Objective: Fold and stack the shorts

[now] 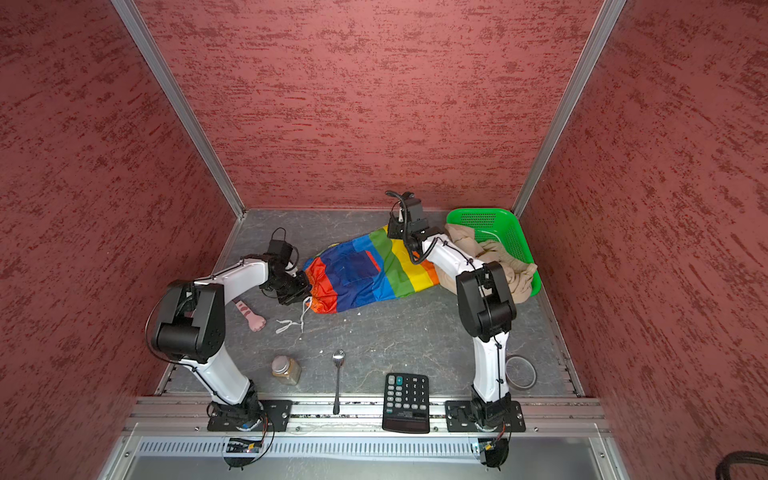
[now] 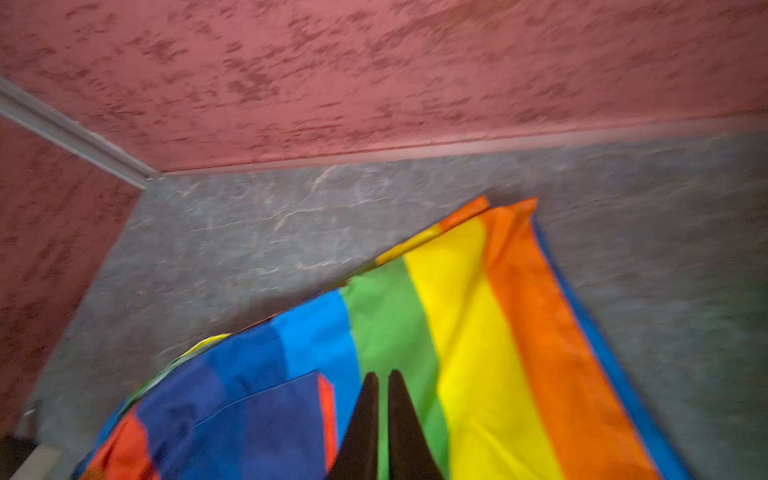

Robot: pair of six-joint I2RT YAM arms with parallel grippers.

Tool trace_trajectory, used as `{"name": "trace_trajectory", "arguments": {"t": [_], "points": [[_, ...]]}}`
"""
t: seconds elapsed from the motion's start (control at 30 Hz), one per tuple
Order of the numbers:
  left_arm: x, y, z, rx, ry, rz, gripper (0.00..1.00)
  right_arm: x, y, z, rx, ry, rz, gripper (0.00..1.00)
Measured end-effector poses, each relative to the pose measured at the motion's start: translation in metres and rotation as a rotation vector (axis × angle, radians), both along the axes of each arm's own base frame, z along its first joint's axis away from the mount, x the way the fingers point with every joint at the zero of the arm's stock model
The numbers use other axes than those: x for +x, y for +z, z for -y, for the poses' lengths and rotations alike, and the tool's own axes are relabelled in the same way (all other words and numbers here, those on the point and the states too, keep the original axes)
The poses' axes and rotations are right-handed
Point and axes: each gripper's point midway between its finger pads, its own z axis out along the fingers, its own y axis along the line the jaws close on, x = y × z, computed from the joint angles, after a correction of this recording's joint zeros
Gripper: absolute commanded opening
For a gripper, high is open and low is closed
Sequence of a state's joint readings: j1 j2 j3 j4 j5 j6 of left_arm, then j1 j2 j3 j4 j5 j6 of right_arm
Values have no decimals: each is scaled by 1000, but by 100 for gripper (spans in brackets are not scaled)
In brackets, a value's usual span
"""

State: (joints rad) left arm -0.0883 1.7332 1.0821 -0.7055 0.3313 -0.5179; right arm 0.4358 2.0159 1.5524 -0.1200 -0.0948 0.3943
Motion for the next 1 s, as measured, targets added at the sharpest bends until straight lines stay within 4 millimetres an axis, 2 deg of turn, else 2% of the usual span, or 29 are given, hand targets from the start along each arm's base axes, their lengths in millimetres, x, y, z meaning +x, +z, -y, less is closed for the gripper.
{"name": "trace_trajectory", "arguments": {"t": [0.13, 0.23, 0.33, 0.43, 0.6, 0.67, 0.73, 0.8, 0.87, 0.93, 1.0], "points": [[5, 22, -11, 10, 25, 34, 11, -41, -51, -46, 5, 107, -116, 0], [11, 40, -14, 17, 24, 66, 12, -63, -83, -75, -4, 172, -185, 0], [17, 54, -16, 22, 24, 87, 12, -78, -109, -91, -12, 205, -242, 0], [24, 70, -19, 25, 29, 105, 13, -84, -126, -106, -14, 228, -279, 0], [49, 119, -16, 20, 12, 209, 14, -86, -129, -147, 34, 284, -289, 0], [58, 140, -12, 19, -6, 263, 15, -90, -128, -173, 67, 333, -294, 0], [63, 154, -5, 18, -29, 299, 15, -94, -125, -210, 117, 405, -299, 0], [62, 159, 0, 17, -48, 307, 15, -97, -122, -241, 174, 463, -307, 2], [59, 158, 4, 18, -62, 298, 15, -102, -117, -263, 230, 510, -324, 3], [56, 155, 6, 23, -72, 283, 15, -114, -113, -275, 266, 545, -357, 5], [53, 152, 6, 25, -78, 267, 15, -119, -106, -274, 303, 558, -383, 8]]}}
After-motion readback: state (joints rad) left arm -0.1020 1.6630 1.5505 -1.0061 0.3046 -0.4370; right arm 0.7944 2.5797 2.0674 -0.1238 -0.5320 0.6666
